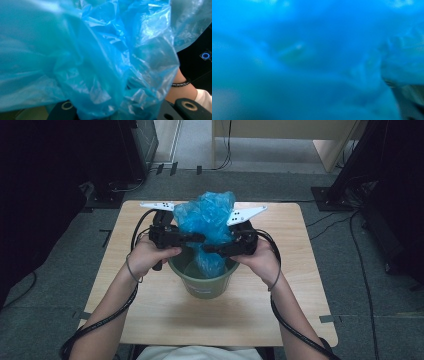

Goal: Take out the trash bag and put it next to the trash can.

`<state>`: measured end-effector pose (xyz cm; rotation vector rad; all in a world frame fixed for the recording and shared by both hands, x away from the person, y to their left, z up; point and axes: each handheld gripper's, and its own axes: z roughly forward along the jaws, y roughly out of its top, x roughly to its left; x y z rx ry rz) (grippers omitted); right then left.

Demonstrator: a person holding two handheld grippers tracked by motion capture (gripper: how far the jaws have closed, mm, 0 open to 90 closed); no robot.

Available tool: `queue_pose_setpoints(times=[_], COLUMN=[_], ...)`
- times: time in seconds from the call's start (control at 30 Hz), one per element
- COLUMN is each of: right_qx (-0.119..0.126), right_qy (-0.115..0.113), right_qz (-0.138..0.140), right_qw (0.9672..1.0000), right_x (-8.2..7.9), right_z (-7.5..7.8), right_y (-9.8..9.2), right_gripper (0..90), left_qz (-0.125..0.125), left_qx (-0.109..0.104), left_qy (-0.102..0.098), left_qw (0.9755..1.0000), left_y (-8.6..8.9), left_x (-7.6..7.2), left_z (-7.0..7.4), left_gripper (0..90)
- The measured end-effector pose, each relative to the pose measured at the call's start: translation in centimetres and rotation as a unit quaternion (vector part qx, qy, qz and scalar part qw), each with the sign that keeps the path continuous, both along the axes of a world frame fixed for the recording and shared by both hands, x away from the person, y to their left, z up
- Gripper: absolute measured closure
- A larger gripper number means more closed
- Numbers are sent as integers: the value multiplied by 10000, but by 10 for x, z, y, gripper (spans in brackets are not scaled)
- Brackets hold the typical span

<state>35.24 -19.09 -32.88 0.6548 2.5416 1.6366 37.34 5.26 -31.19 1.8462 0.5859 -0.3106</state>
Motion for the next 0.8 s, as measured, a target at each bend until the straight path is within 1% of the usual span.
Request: queue_pose_setpoints(times=[0.03, 0.07, 0.1, 0.13, 0.17, 0.2, 0.23, 0.3, 0.33, 0.37, 0.4, 0.5, 0.53, 0.6, 0.63, 0.67, 0.7, 0.77, 0.8], right_qx=[16, 16, 81, 81, 118, 120, 133, 132, 132, 118, 118, 106, 106, 78, 78, 64, 67, 60, 83], right_qy=[100, 100, 332, 332, 548, 652, 728, 871, 871, 947, 947, 1066, 1103, 1089, 1089, 1098, 1086, 1103, 1153], right_qz=[22, 22, 18, 18, -27, -45, -72, -116, -116, -154, -154, -224, -265, -323, -323, -386, -420, -453, -512], right_qw=[9999, 9999, 9994, 9994, 9984, 9978, 9972, 9960, 9960, 9953, 9953, 9940, 9935, 9935, 9935, 9932, 9932, 9929, 9920], right_x=[0, 0, 2, 2, 3, 3, 4, 5, 5, 5, 5, 6, 7, 8, 8, 8, 9, 9, 10], right_z=[-1, -1, -2, -2, -3, -3, -3, -4, -4, -4, -4, -5, -5, -5, -5, -4, -4, -4, -4], right_y=[0, 0, 0, 0, 0, -1, -1, -2, -2, -2, -2, -4, -5, -6, -6, -8, -9, -10, -12], right_gripper=[591, 591, 686, 686, 756, 783, 798, 820, 820, 833, 833, 841, 843, 843, 843, 843, 843, 842, 843], left_qz=[11, 21, 61, 61, 108, 164, 164, 223, 223, 247, 288, 392, 438, 497, 497, 514, 547, 580, 593], left_qx=[-5, -7, -5, -5, 5, 34, 34, 92, 92, 100, 124, 168, 195, 210, 210, 225, 268, 278, 278], left_qy=[9, 36, 81, 81, 80, 44, 44, -76, -76, -102, -142, -232, -294, -403, -403, -448, -537, -564, -530], left_qw=[10000, 10000, 9999, 9999, 9999, 9999, 9999, 9997, 9997, 9996, 9994, 9988, 9984, 9977, 9977, 9974, 9967, 9963, 9964], left_y=[0, 0, 1, 1, 2, 3, 3, 4, 4, 5, 5, 7, 9, 10, 10, 11, 12, 13, 15], left_x=[1, 2, 4, 4, 4, 6, 6, 8, 8, 9, 9, 10, 10, 10, 10, 9, 9, 9, 10], left_z=[-1, -2, -3, -3, -4, -6, -6, -7, -7, -8, -8, -8, -8, -7, -7, -7, -7, -6, -7], left_gripper=[886, 886, 884, 883, 879, 869, 850, 811, 798, 778, 778, 714, 676, 642, 617, 596, 575, 561, 553])
